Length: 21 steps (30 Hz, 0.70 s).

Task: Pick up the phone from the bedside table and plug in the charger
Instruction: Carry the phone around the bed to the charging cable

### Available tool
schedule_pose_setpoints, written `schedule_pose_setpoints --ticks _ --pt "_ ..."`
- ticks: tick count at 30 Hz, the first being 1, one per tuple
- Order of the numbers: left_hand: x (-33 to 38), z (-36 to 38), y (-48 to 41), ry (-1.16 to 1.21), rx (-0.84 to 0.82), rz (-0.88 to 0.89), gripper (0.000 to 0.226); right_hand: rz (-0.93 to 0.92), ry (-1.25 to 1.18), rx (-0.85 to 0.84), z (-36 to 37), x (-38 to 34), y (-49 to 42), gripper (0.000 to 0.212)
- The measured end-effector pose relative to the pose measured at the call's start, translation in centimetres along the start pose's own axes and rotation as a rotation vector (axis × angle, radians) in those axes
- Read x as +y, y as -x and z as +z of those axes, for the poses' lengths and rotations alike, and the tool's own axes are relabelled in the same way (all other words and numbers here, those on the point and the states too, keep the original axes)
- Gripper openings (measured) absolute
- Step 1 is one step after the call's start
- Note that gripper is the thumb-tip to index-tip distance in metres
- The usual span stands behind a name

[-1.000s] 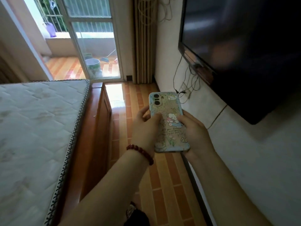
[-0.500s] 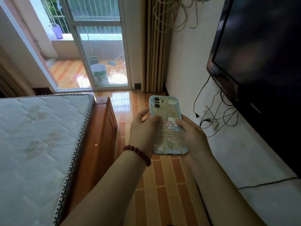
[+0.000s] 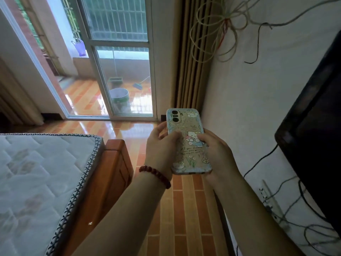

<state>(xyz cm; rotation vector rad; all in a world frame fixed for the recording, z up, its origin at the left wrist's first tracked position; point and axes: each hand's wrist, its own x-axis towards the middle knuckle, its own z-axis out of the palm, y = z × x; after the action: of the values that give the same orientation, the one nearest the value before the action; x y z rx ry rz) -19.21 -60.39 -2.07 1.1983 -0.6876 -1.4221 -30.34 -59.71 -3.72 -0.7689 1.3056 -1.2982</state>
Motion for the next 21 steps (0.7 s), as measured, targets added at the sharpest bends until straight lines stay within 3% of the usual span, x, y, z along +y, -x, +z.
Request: schedule_pose_setpoints --ticks 13,21 --pt "7.1 0.4 -27.2 0.043 0.117 0.048 0.043 0.066 -0.019 -0.047 12.5 -4.0 -25.8 0.030" --pt "14.0 -1.0 -43.6 0.048 0.145 0.036 0.030 0.085 -0.029 -0.094 22.1 -6.8 -40.6 0.029"
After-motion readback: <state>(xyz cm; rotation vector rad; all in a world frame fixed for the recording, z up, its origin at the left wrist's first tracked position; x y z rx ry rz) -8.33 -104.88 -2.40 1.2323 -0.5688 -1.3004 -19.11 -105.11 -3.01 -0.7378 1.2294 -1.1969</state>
